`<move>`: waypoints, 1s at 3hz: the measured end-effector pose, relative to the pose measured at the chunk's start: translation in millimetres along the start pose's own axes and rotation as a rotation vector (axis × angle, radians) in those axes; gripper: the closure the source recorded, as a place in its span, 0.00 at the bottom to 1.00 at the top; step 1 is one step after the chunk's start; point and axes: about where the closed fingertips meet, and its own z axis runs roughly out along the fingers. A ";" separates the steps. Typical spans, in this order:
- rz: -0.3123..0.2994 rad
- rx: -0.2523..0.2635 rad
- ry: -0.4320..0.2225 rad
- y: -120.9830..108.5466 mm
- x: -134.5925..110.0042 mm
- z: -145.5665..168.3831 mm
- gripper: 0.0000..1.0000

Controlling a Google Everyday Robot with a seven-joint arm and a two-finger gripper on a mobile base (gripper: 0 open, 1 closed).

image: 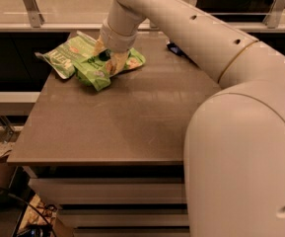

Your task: Move green rice chip bag near green jalapeno chip bag

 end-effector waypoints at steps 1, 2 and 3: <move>-0.009 -0.020 0.028 -0.5 0.5 11.3 1.00; -0.010 -0.022 0.030 -0.4 0.6 12.2 0.83; -0.011 -0.025 0.028 -0.2 0.1 14.0 0.61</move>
Offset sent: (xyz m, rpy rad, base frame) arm 0.0025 0.0036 -0.0078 -0.0264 -0.0101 -0.0026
